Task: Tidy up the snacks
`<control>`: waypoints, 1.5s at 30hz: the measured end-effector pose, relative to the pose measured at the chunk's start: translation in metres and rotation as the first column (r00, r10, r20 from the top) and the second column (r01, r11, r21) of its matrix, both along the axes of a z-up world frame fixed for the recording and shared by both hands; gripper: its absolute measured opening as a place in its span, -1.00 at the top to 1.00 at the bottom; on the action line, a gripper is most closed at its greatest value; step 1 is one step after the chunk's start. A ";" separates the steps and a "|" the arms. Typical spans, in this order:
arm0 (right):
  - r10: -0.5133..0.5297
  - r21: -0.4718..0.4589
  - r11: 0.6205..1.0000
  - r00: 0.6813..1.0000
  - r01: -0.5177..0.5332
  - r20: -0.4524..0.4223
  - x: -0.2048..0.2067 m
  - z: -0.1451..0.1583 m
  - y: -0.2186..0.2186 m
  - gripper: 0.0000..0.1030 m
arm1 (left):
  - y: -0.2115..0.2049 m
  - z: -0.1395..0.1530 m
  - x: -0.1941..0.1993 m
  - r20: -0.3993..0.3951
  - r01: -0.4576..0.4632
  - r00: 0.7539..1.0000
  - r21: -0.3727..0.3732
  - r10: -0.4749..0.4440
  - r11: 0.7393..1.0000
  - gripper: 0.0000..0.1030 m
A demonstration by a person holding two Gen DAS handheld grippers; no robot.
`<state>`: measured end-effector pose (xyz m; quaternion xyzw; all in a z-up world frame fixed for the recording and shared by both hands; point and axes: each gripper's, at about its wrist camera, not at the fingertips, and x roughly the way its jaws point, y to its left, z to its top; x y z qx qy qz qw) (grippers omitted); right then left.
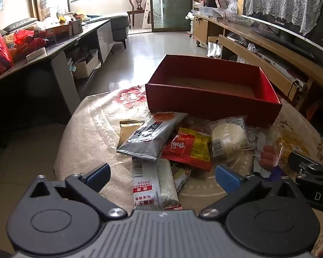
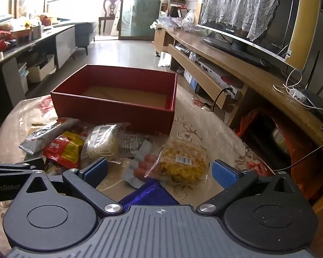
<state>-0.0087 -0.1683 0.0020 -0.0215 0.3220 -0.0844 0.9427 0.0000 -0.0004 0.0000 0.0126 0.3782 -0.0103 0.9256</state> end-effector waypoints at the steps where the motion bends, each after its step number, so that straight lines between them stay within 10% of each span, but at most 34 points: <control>1: 0.001 -0.001 1.000 1.000 -0.001 0.001 0.001 0.001 -0.001 -1.00 | 0.000 0.000 0.000 0.001 0.003 1.000 0.001 -0.003 1.000 -1.00; 45: -0.018 0.006 1.000 0.996 0.019 -0.089 0.011 -0.012 -0.003 -1.00 | -0.003 -0.007 0.005 -0.049 0.000 0.999 0.012 0.001 1.000 -1.00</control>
